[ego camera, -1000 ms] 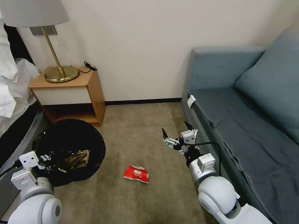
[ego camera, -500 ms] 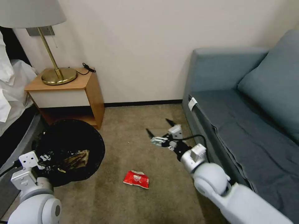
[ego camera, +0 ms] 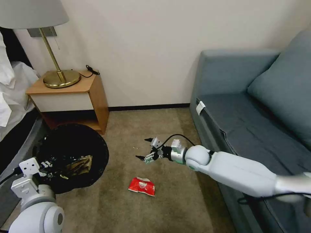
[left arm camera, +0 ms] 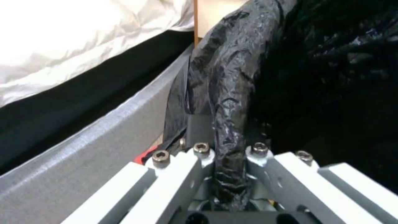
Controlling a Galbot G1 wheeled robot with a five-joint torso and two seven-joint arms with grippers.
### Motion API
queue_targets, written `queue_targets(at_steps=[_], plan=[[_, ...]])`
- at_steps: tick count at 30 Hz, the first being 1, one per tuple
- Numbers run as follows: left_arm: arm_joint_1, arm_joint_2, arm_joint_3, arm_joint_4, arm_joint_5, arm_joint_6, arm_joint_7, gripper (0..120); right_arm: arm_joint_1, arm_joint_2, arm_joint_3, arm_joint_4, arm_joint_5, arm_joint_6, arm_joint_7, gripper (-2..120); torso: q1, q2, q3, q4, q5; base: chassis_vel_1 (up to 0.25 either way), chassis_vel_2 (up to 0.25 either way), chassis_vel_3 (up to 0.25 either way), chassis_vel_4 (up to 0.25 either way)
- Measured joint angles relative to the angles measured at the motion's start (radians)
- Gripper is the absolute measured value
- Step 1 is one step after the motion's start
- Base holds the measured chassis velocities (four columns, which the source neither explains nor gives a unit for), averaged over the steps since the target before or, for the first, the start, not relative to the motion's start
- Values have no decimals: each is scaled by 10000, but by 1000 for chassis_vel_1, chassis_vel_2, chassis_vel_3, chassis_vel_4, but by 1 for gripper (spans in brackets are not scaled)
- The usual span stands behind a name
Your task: Pick up the trash bin, then pick up the garbage on the floor and place it into the trash bin.
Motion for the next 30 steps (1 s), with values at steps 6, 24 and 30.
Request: queue_targets(at_steps=[6, 24, 30], plan=[[-135, -132, 37, 59, 94, -27, 7, 2, 453, 381, -1450, -576, 612, -470, -93, 100, 0, 0, -1, -2, -4, 0, 0, 0, 0], [-11, -244, 29, 114, 203, -332, 28, 2, -303, 2904, -2408, -4667, -115, 499, -586, 100, 0, 0, -1, 0, -2, 0, 0, 0, 0], [-22, -215, 36, 162, 221, -366, 28, 2, -487, 3027, -2255, -5194, -414, 622, -707, 100, 0, 0, -1, -1, -3, 0, 0, 0, 0]])
